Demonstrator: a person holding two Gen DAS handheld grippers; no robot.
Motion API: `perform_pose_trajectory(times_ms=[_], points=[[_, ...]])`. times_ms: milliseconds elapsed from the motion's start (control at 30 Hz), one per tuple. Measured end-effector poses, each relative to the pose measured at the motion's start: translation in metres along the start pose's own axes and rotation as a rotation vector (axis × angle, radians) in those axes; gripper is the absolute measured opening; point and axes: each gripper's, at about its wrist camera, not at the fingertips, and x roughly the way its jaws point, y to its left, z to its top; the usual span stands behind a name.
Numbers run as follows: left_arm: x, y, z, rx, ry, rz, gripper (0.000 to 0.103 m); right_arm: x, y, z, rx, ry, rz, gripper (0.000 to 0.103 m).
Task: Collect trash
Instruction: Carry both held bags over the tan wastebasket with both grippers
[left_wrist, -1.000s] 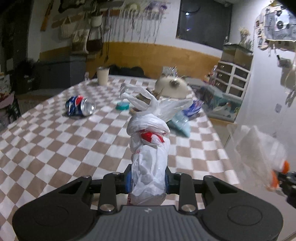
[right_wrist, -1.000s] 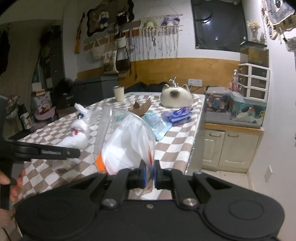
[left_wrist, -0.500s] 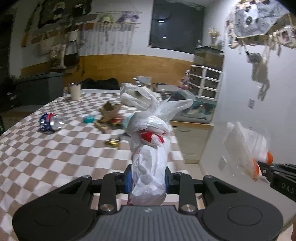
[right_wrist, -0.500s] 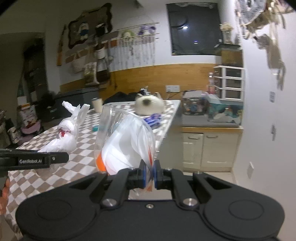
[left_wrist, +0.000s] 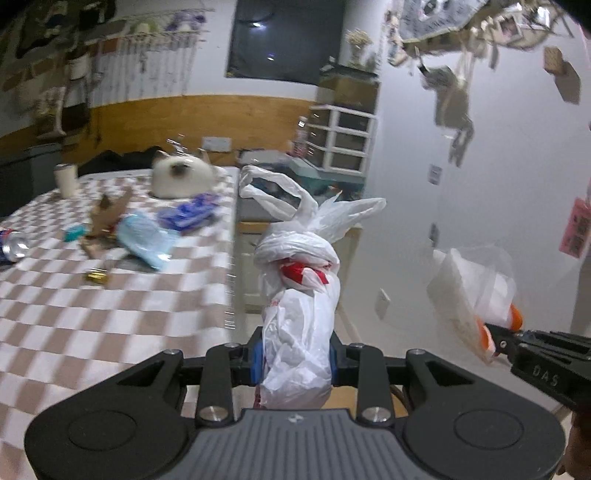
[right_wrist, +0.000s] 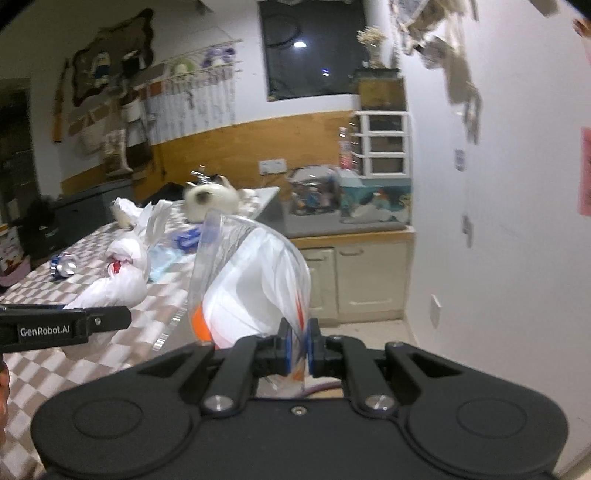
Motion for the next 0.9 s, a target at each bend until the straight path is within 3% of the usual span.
perform_pose_trajectory(times_ms=[367, 900], points=[[0.097, -0.059, -0.029, 0.009, 0.193, -0.07, 0.033, 0.038, -0.073, -0.041, 0.122, 0.127, -0.078, 0.008], [0.246, -0.06, -0.09, -0.096, 0.521, -0.061, 0.033, 0.139, -0.112, -0.108, 0.266, 0.398, -0.086, 0.008]])
